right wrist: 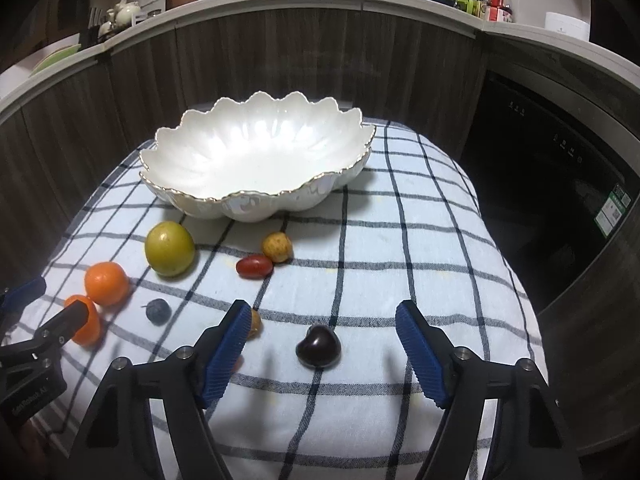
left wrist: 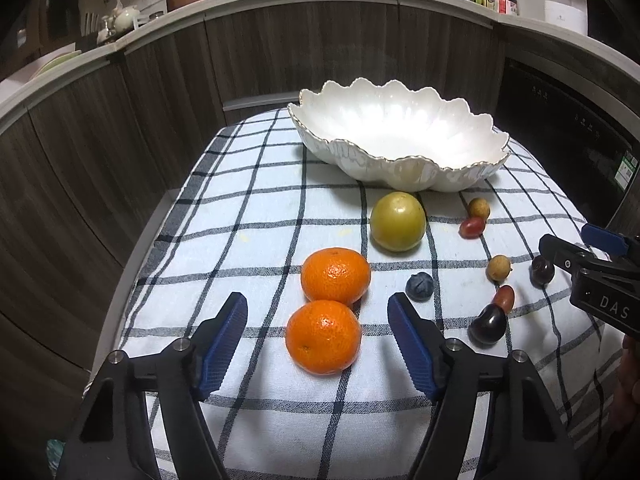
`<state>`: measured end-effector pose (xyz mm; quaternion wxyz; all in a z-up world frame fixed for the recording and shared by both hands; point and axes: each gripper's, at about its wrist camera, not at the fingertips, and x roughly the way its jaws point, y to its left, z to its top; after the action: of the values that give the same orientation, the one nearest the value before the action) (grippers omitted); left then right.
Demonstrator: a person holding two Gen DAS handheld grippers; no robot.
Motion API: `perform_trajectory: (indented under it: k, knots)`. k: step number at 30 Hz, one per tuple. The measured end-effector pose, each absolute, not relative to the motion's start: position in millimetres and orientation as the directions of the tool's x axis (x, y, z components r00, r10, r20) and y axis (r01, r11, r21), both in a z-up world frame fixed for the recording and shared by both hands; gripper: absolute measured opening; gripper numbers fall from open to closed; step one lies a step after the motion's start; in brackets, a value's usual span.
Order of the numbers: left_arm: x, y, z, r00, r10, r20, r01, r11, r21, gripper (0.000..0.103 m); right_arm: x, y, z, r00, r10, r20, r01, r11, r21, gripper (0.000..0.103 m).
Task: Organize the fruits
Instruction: 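Move the left tool toward a mandarin while the right tool approaches a dark plum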
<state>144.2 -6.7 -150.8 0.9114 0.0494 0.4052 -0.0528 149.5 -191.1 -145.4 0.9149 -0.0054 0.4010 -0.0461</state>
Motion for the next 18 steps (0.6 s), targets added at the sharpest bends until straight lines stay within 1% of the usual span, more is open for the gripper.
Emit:
perform_trajectory:
  k: [5,8,13,18]
  knots:
    - [145,-6,-155,0.656,-0.051,-0.753,0.132,0.990,0.047,0.072,155,-193,-159,0.639,-0.079,-0.766,0.078,0.996,-0.037,0.060]
    - [146,-7,-158,0.649,-0.056,-0.758,0.138,0.989,0.046,0.071,156,-194,-163,0.627,-0.076,-0.776,0.083,0.996,-0.031,0.060]
    - [150,-7,-165,0.626,-0.060,-0.778,0.139,0.990,0.035,0.063,157,-195,-169,0.614,-0.075,-0.786,0.083,0.996,-0.030,0.060]
    - [151,-8,-167,0.620,-0.061,-0.782,0.141,0.989,0.034,0.061,160,-195,-175,0.598,-0.059,-0.799,0.072,0.997,-0.020,0.050]
